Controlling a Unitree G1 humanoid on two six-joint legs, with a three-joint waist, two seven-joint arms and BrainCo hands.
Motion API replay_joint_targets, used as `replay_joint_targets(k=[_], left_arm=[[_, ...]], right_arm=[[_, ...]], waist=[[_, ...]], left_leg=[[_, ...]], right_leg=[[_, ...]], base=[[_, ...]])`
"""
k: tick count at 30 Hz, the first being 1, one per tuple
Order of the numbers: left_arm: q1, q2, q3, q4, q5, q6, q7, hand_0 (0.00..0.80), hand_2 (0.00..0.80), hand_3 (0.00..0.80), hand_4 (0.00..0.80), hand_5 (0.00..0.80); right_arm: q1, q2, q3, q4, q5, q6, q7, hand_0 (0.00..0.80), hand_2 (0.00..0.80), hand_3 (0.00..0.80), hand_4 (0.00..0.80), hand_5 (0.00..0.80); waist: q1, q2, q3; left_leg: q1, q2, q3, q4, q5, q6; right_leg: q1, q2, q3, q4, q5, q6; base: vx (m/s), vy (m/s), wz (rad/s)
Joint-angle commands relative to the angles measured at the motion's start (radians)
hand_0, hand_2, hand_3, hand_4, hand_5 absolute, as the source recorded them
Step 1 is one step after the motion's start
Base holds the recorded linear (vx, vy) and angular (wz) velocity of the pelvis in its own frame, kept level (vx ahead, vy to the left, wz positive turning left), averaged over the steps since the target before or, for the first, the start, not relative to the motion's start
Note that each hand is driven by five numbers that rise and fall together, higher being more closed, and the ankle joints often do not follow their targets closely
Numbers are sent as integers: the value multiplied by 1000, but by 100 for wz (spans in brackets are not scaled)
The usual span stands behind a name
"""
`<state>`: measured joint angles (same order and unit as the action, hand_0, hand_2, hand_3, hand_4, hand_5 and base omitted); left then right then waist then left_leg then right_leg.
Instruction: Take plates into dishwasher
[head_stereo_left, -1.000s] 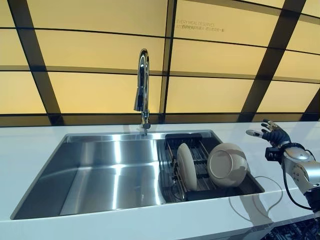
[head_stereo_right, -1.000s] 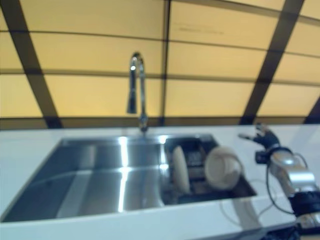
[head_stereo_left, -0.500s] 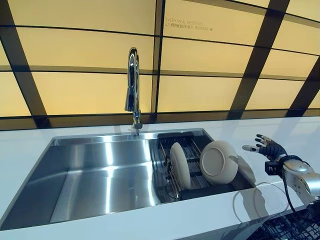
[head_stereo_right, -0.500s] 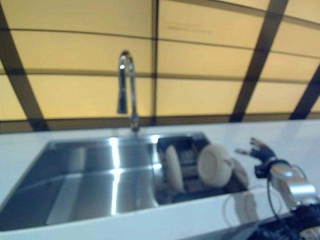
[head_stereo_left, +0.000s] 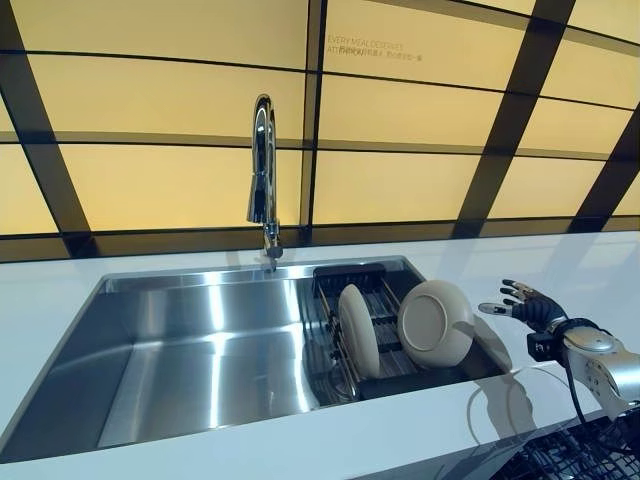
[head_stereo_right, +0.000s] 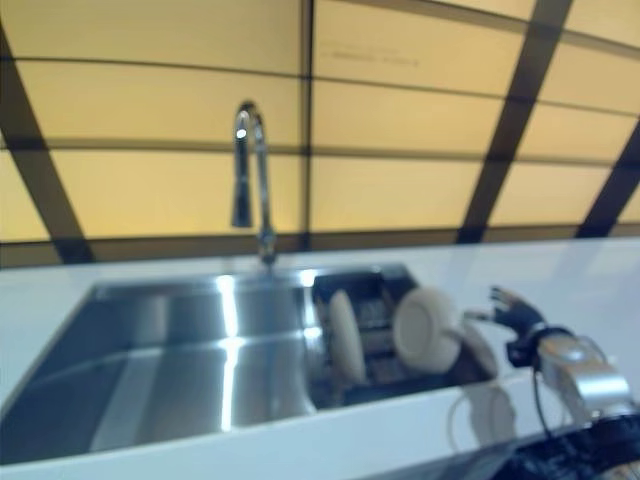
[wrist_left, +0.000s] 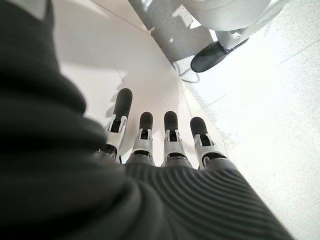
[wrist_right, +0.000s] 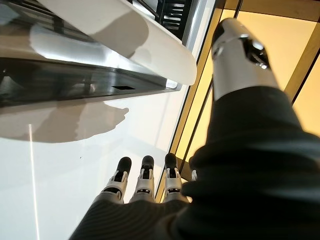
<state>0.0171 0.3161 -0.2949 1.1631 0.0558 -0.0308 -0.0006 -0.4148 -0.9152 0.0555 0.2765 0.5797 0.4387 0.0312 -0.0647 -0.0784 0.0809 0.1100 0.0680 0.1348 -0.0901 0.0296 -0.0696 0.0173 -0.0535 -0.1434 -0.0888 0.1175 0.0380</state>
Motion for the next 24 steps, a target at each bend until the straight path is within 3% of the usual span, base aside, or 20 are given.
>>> replay_joint_targets(k=[1, 24], left_arm=[[-66, 35, 8, 30, 18, -18, 6, 0, 0, 0, 0, 0], [-67, 42, -5, 18, 22, -17, -3, 0, 0, 0, 0, 0]], right_arm=[[-54, 26, 43, -63, -22, -21, 9, 0, 0, 0, 0, 0], [-80, 49, 103, -126, -16, 2, 26, 0, 0, 0, 0, 0]], waist=[[15, -30, 2], [28, -28, 17]], left_leg=[[-7, -40, 46, 3, -60, 36], [-10, -38, 42, 3, -55, 35]], right_leg=[[67, -3, 8, 5, -77, 69], [70, -4, -8, 10, -83, 67]], base=[[0, 0, 0], [0, 0, 0]])
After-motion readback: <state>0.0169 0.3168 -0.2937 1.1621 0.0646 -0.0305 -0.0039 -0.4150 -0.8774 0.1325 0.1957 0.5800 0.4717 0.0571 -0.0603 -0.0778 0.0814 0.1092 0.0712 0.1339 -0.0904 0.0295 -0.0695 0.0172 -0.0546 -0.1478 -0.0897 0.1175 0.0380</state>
